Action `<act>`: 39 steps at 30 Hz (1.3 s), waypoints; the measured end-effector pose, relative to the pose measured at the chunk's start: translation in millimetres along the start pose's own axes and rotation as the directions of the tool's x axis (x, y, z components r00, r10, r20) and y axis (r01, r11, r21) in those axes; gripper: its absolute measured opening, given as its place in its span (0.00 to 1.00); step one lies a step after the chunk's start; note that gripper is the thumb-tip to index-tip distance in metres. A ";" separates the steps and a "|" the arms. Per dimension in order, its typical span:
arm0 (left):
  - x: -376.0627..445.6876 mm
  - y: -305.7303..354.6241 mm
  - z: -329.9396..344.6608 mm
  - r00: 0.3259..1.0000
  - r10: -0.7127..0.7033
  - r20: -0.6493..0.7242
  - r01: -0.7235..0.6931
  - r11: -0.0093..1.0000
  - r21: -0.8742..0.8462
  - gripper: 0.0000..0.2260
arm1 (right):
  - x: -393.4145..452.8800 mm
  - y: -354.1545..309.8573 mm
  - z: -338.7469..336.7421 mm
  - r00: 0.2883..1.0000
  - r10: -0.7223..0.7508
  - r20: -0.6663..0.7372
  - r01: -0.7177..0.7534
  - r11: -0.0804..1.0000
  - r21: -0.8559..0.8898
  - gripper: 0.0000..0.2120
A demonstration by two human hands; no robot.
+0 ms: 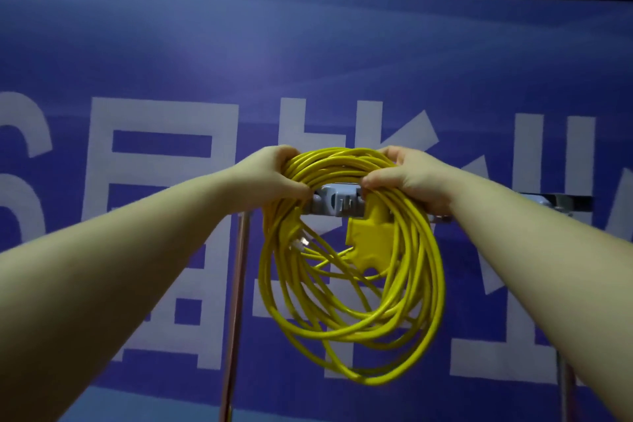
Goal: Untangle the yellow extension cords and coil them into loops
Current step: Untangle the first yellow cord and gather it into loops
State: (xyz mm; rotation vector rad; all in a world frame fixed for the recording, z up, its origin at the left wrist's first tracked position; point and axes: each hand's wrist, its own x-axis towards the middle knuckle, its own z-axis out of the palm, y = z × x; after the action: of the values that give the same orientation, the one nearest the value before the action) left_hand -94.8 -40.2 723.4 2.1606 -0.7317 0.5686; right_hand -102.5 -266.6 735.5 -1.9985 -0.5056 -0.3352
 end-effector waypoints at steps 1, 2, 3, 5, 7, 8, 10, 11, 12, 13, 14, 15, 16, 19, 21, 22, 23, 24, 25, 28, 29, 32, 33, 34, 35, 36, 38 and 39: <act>7.7 -3.7 0.4 1.000 0.006 -0.013 -0.006 1.000 0.019 0.17 | 8.6 1.7 -1.6 1.000 -0.001 -0.016 0.001 1.000 -0.011 0.17; 14.8 -6.7 -0.2 1.000 0.015 -0.027 -0.014 0.999 0.036 0.16 | 16.6 2.7 -2.7 1.000 -0.006 -0.030 0.006 1.000 -0.025 0.16; 21.8 -9.5 -1.5 0.999 0.029 -0.041 -0.027 0.998 0.054 0.16 | 23.7 3.2 -3.1 0.999 -0.012 -0.044 0.010 0.999 -0.039 0.16; 33.8 -14.5 -5.2 0.996 0.054 -0.064 -0.048 0.995 0.089 0.14 | 36.5 3.5 -2.9 0.998 -0.023 -0.066 0.019 0.998 -0.063 0.17; 42.4 -21.5 -7.6 0.995 0.061 -0.077 -0.053 0.993 0.101 0.14 | 47.6 4.0 0.1 0.997 -0.027 -0.077 0.020 0.995 -0.097 0.20; 45.5 -26.2 -7.4 0.995 0.057 -0.079 -0.048 0.993 0.106 0.15 | 51.5 3.9 2.4 0.996 -0.028 -0.082 0.017 0.991 -0.129 0.21; 51.0 -35.5 -6.4 0.996 0.047 -0.070 -0.039 0.994 0.103 0.15 | 58.8 4.0 4.5 0.995 -0.025 -0.092 0.007 0.982 -0.189 0.20; 53.5 -39.2 -5.6 0.997 0.042 -0.061 -0.036 0.995 0.094 0.16 | 61.6 4.5 4.8 0.995 -0.020 -0.093 0.001 0.979 -0.205 0.20; 56.1 -41.7 -4.9 0.998 0.039 -0.053 -0.034 0.996 0.087 0.16 | 64.2 5.5 4.4 0.996 -0.014 -0.091 -0.007 0.976 -0.219 0.20; 58.9 -43.5 -4.1 0.998 0.038 -0.046 -0.034 0.996 0.084 0.16 | 66.6 7.3 3.6 0.996 -0.007 -0.092 -0.015 0.973 -0.232 0.20; 61.5 -45.1 -2.7 0.999 0.035 -0.040 -0.031 0.996 0.084 0.16 | 68.2 9.5 2.9 0.996 0.000 -0.092 -0.023 0.969 -0.245 0.20; 63.8 -46.5 -1.0 0.999 0.030 -0.034 -0.027 0.996 0.081 0.16 | 69.4 12.3 2.6 0.996 0.008 -0.094 -0.032 0.965 -0.259 0.20; 65.6 -48.3 1.0 0.999 0.023 -0.030 -0.021 0.997 0.075 0.16 | 70.6 15.5 2.2 0.995 0.015 -0.095 -0.040 0.961 -0.273 0.20; 69.7 -55.2 4.2 1.000 0.005 -0.025 -0.004 0.999 0.037 0.17 | 73.9 22.8 2.2 0.995 0.025 -0.100 -0.053 0.954 -0.294 0.23; 71.5 -59.6 4.6 1.000 -0.009 -0.021 0.009 1.000 0.012 0.20 | 75.9 24.7 2.7 0.994 0.034 -0.102 -0.062 0.958 -0.281 0.24; 71.9 -61.0 5.2 1.000 -0.013 -0.022 0.013 1.000 -0.001 0.21 | 76.4 25.3 3.3 0.994 0.039 -0.102 -0.067 0.957 -0.281 0.24; 72.1 -62.5 6.3 0.999 -0.016 -0.029 0.016 1.000 -0.011 0.22 | 76.6 25.7 3.7 0.994 0.040 -0.106 -0.069 0.954 -0.292 0.25; 72.4 -63.8 7.7 0.999 -0.018 -0.041 0.018 1.000 -0.016 0.23 | 76.9 26.1 4.1 0.993 0.036 -0.111 -0.069 0.947 -0.313 0.26; 72.8 -65.6 9.1 0.998 -0.021 -0.055 0.020 1.000 -0.020 0.23 | 77.2 26.5 4.7 0.993 0.029 -0.117 -0.068 0.939 -0.338 0.26; 71.9 -70.3 11.4 0.995 -0.043 -0.089 0.036 0.996 -0.079 0.22 | 76.5 27.0 6.4 0.993 0.023 -0.118 -0.070 0.908 -0.412 0.27; 71.5 -72.3 11.5 0.995 -0.042 -0.094 0.032 0.994 -0.103 0.21 | 76.3 27.8 6.9 0.993 0.023 -0.114 -0.071 0.897 -0.437 0.27; 67.2 -75.6 12.9 0.992 0.000 -0.122 -0.017 0.991 -0.135 0.23 | 76.8 31.8 6.7 0.994 -0.005 -0.107 -0.050 0.865 -0.500 0.26; 65.1 -77.1 14.3 0.990 0.010 -0.140 -0.031 0.989 -0.147 0.23 | 76.1 32.5 6.4 0.995 -0.012 -0.101 -0.041 0.864 -0.502 0.25; 62.9 -78.8 15.9 0.988 0.014 -0.157 -0.041 0.985 -0.166 0.21 | 74.7 32.8 6.5 0.996 -0.018 -0.093 -0.030 0.867 -0.497 0.24; 60.5 -80.8 17.7 0.986 0.013 -0.167 -0.046 0.980 -0.193 0.19 | 72.8 33.1 6.9 0.996 -0.027 -0.086 -0.019 0.870 -0.492 0.24; 57.4 -82.1 19.6 0.985 0.009 -0.171 -0.047 0.974 -0.222 0.16 | 70.7 33.4 7.5 0.996 -0.041 -0.081 -0.004 0.872 -0.490 0.24; 51.8 -85.1 23.5 0.986 -0.002 -0.169 -0.045 0.962 -0.271 0.16 | 65.3 34.4 10.9 0.993 -0.087 -0.074 0.038 0.861 -0.507 0.22; 49.5 -86.3 24.7 0.986 -0.008 -0.165 -0.039 0.959 -0.282 0.17 | 62.8 35.5 12.8 0.991 -0.114 -0.070 0.060 0.846 -0.529 0.22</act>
State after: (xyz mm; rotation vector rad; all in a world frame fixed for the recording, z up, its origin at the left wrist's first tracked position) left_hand 2.4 -28.6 692.9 1.8206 -0.6944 0.6033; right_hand -30.1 -256.7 729.8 -2.4783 -0.4750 -0.6879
